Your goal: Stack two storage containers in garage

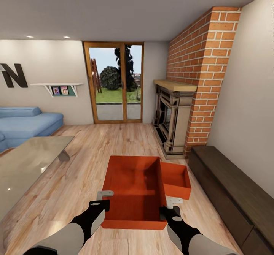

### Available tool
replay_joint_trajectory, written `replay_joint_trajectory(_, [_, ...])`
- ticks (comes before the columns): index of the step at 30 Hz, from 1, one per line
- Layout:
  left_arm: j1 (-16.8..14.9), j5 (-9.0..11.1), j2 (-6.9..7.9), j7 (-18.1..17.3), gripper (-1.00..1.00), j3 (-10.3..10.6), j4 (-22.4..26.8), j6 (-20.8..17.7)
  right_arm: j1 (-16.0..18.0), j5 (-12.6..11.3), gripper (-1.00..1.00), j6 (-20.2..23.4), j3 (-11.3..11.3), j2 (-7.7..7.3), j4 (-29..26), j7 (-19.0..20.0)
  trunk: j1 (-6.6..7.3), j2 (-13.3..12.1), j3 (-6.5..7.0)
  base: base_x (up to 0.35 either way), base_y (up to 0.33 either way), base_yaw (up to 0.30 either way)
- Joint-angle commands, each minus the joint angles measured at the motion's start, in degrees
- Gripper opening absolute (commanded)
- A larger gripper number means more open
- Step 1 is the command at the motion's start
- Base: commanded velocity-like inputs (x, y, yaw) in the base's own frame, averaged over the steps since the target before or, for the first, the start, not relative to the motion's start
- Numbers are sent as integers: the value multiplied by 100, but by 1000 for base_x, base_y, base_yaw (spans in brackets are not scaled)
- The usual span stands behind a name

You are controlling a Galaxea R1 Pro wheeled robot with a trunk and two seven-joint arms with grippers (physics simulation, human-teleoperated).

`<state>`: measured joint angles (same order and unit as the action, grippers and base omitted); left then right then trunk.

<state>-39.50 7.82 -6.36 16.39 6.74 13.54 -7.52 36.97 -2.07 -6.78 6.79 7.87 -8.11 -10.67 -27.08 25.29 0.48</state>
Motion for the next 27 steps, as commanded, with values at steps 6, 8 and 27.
replay_joint_trajectory(6, [3, -2, 3, 189, -100, -41, -1, -48, 4, 32, -100, 1, -90, 4, -42, -5, -2, 4, 51, 0, 0, 0])
replay_joint_trajectory(8, [3, 0, 3, 189, -100, -41, -1, -48, 4, 34, -100, 1, -90, 4, -41, -5, -2, 4, 69, 0, 0, 0])
replay_joint_trajectory(27, [3, 0, 3, 189, -100, -41, -1, -48, 4, 35, -100, 1, -90, 4, -41, -5, -2, 4, 238, 0, 0, 0])
